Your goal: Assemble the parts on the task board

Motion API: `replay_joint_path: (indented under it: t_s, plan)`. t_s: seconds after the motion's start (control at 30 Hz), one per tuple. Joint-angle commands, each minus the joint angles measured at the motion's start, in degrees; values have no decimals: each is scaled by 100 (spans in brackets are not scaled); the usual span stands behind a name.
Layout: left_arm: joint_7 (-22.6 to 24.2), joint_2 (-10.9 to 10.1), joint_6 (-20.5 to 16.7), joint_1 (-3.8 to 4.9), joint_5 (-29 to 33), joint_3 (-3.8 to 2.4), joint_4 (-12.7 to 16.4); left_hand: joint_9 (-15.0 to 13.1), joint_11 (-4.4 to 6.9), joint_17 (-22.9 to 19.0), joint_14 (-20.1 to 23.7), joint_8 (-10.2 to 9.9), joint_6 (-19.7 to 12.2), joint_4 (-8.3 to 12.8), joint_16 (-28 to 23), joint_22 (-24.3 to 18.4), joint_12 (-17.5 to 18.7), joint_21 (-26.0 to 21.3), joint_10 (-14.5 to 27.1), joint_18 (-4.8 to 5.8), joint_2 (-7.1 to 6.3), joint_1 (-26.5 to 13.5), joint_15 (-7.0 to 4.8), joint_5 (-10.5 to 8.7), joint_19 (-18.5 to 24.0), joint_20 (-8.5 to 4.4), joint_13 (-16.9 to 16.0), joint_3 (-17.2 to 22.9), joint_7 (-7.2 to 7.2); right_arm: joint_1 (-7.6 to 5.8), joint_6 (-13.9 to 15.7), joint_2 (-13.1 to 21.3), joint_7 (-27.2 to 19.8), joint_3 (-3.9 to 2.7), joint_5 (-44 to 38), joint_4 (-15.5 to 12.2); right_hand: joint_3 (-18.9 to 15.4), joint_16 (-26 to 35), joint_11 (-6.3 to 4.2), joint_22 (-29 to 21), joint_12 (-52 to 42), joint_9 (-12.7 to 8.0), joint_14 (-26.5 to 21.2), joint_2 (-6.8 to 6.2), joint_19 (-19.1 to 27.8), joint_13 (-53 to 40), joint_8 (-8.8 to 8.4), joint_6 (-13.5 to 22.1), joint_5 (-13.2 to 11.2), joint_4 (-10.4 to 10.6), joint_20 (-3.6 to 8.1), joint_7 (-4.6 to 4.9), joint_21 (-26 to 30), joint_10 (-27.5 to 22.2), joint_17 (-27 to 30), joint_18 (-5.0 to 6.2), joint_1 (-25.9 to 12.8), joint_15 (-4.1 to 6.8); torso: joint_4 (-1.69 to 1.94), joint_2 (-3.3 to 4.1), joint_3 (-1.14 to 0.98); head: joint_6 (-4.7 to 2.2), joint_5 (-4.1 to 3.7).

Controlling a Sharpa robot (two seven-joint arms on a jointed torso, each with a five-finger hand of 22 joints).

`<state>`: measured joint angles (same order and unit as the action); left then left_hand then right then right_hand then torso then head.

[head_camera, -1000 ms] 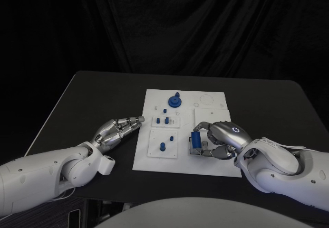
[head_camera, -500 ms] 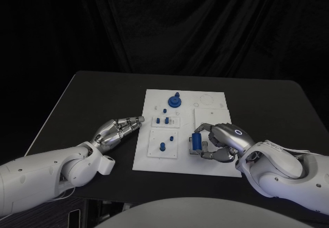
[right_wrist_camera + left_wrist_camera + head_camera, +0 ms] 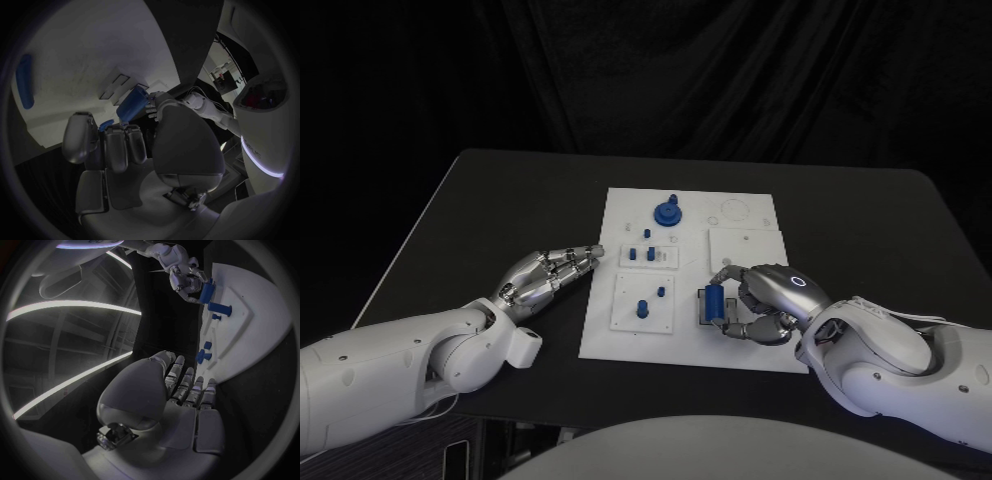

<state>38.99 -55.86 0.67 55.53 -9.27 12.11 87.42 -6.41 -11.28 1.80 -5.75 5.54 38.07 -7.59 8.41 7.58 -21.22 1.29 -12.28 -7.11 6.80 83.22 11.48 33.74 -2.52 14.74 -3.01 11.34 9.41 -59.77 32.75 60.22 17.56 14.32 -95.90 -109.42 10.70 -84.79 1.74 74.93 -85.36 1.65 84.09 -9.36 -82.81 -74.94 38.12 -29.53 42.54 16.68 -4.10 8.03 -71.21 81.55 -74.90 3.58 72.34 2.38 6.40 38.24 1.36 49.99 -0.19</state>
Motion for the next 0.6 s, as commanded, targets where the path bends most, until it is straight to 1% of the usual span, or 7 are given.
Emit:
replay_joint_path:
  t_s: [0.03, 0.17, 0.3, 0.37, 0.43, 0.5, 0.6]
  plan:
    - [893, 16, 68, -4, 25, -3, 8, 5, -10, 8, -7, -18, -44, 1, 33, 6, 16, 2, 31, -33, 13, -28, 16, -19, 14, 38, 7, 22, 11, 18, -185, -29, 192, -1, 11, 27, 15, 26, -1, 948, 29, 828, 338, -17, 41, -435, -85, 12, -39, 0, -3, -67, 41, -32, -695, 65, 20, -29, -1, 2, 0, 1, -1]
    - [892, 26, 75, -4, 25, -3, 4, 5, -10, 8, -7, -18, -44, 1, 33, 6, 16, 2, 31, -33, 13, -28, 16, -19, 14, 38, 7, 22, 11, 20, -271, -76, 232, -1, 11, 76, -26, 50, -6, 931, 60, 729, 324, -8, 66, -378, -211, 81, -252, 4, 2, -64, 104, -75, -661, 76, -6, -24, -2, 1, -1, 1, -3]
    - [889, 33, 81, -4, 25, -3, -1, 5, -10, 8, -7, -18, -44, 1, 33, 6, 16, 2, 31, -33, 13, -28, 16, -19, 14, 38, 7, 22, 11, 20, -329, -109, 247, -1, 11, 126, -70, 75, -12, 916, 116, 635, 309, 2, 90, -277, -329, 166, -337, 5, 5, -65, 162, -159, -627, 87, 11, -20, -1, 0, -2, 1, 3]
    - [886, 37, 85, -4, 25, -3, -6, 5, -10, 8, -7, -18, -44, 1, 33, 6, 16, 2, 31, -33, 13, -28, 16, -19, 14, 38, 7, 22, 11, 21, -345, -122, 247, -1, 11, 145, -180, 109, -18, 894, 196, 512, 287, 20, 127, -140, -506, 299, -562, 10, 8, -71, 250, -269, -579, 103, 20, -17, -1, 2, -2, 1, 2]
    - [884, 41, 88, -4, 25, -3, -13, 6, -14, 9, -17, -19, -46, 2, 42, 0, 19, 1, 33, -38, 15, -30, 23, -22, 14, 49, 6, 31, 14, 21, -367, -135, 253, -1, 11, 155, -237, 114, -24, 890, 251, 455, 283, 29, 132, -48, -585, 346, -619, 11, 10, -80, 267, -340, -573, 106, 38, -13, -2, 0, -2, 1, 9]
    - [883, 44, 91, -4, 25, -3, -19, 6, -14, 9, -17, -19, -46, 2, 42, 0, 19, 1, 33, -38, 15, -30, 23, -22, 14, 49, 6, 31, 14, 21, -391, -146, 258, -1, 11, 161, -372, 137, -76, 881, 376, 336, 271, 54, 146, 134, -775, 465, -826, 19, 36, -139, 309, -465, -542, 115, 67, 21, -1, 0, -1, 1, 13]
    - [878, 50, 97, -4, 25, -3, -27, 6, -14, 9, -17, -19, -46, 2, 42, 0, 19, 1, 33, -38, 15, -30, 23, -22, 14, 49, 6, 31, 14, 21, -428, -159, 254, -2, 11, 167, -445, 144, -77, 877, 413, 290, 267, 65, 151, 184, -834, 455, -983, 21, 45, -146, 331, -488, -532, 117, 65, 29, -1, 0, 0, 1, 15]
